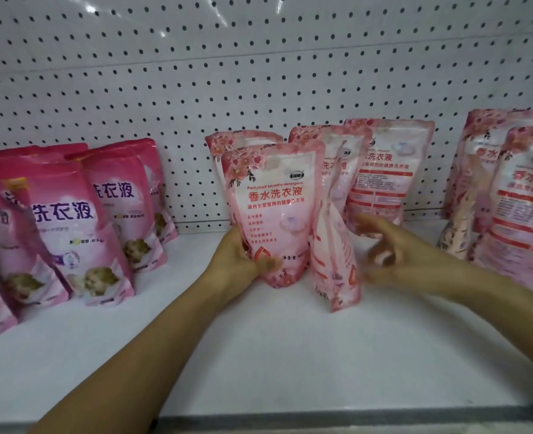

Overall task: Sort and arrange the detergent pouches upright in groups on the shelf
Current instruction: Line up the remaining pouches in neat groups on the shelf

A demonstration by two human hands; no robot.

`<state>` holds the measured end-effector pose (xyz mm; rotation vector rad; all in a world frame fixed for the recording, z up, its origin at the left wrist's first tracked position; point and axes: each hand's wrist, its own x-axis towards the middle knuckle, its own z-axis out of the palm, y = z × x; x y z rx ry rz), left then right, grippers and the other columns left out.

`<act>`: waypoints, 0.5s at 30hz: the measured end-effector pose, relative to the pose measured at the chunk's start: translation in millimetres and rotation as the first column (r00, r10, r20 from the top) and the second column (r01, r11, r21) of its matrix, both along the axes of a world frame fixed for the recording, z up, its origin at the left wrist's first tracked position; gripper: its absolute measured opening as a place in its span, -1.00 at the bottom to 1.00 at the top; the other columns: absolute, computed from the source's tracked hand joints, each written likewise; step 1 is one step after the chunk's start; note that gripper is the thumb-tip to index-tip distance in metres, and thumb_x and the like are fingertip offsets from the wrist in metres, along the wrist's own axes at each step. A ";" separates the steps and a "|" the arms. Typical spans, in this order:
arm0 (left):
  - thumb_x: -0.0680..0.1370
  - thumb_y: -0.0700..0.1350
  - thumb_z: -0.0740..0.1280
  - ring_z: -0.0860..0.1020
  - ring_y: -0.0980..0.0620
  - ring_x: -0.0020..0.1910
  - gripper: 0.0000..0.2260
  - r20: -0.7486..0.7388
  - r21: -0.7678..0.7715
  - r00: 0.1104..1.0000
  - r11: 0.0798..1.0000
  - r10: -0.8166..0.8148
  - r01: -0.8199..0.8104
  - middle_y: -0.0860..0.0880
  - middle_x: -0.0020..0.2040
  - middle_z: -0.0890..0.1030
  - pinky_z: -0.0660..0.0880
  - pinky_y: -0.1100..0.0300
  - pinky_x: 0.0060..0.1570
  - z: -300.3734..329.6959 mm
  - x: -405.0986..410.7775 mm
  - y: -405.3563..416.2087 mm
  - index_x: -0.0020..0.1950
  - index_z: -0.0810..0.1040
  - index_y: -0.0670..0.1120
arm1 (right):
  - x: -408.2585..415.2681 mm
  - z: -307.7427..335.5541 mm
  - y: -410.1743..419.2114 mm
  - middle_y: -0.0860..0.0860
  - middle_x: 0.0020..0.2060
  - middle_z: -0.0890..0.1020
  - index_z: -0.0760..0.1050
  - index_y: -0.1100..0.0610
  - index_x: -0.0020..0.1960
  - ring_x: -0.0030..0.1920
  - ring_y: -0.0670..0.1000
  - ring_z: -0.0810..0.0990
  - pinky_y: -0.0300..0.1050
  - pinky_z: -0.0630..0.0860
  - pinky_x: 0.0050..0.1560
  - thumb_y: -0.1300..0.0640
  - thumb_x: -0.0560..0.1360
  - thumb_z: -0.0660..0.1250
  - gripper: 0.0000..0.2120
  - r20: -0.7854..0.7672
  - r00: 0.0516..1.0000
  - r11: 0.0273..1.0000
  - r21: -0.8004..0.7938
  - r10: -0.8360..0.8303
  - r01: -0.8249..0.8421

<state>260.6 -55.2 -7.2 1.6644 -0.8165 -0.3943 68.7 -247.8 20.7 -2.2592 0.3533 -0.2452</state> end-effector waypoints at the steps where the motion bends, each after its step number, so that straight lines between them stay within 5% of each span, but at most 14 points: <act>1: 0.37 -0.40 0.52 0.65 0.34 -0.15 -0.52 0.006 -0.002 1.000 1.000 0.000 0.000 0.15 -0.02 0.68 0.54 0.43 -0.28 -0.3 0.2 -0.1 0.16 0.51 -0.01 | 6.0 3.8 -2.8 -0.18 0.38 0.38 0.15 -0.19 0.48 0.23 -0.10 0.50 -0.13 0.49 0.18 0.06 0.29 0.57 -0.09 -0.026 0.998 0.997 0.035 0.064 -0.063; 3: 0.37 -0.42 0.51 0.67 0.30 -0.13 -0.52 0.004 -0.004 1.000 1.000 0.003 -0.002 0.12 0.00 0.69 0.55 0.42 -0.25 -1.6 2.6 1.0 0.19 0.52 -0.04 | 15.0 6.8 -2.8 -0.25 0.34 0.45 0.19 -0.18 0.46 0.35 -0.19 0.42 -0.16 0.42 0.30 0.12 0.28 0.57 -0.11 -0.045 0.976 0.959 0.197 0.214 -0.202; 7: 0.39 -0.37 0.52 0.67 0.20 -0.03 -0.48 -0.006 0.013 1.000 0.999 0.031 -0.031 0.08 0.07 0.69 0.57 0.40 -0.23 -0.6 13.8 8.8 0.27 0.48 -0.05 | 16.9 10.9 12.8 -0.10 0.15 0.66 0.42 -0.03 0.31 0.17 -0.10 0.62 -0.21 0.57 0.09 0.30 0.28 0.57 -0.31 -0.021 0.961 0.925 0.278 0.275 -0.259; 9: 0.39 -0.36 0.52 0.65 0.21 -0.02 -0.49 -0.010 0.003 0.997 0.997 0.073 -0.073 0.10 0.06 0.68 0.56 0.42 -0.26 -1.2 20.6 14.6 0.25 0.47 -0.03 | 14.4 7.1 20.4 -0.04 0.02 0.72 0.55 0.07 0.15 0.05 -0.04 0.69 -0.21 0.61 -0.02 0.34 0.26 0.55 -0.50 0.039 0.971 0.929 0.285 0.236 -0.238; 15: 0.37 -0.39 0.52 0.67 0.15 -0.02 -0.49 -0.044 -0.013 0.990 0.991 0.132 -0.133 0.10 0.03 0.69 0.62 0.30 -0.19 -2.2 39.0 15.2 0.20 0.49 0.01 | 35.1 -8.8 14.0 -0.08 -0.07 0.74 0.62 0.04 0.04 -0.08 -0.17 0.71 -0.36 0.58 -0.22 0.33 0.23 0.60 -0.56 0.234 0.966 0.927 0.374 -0.109 0.014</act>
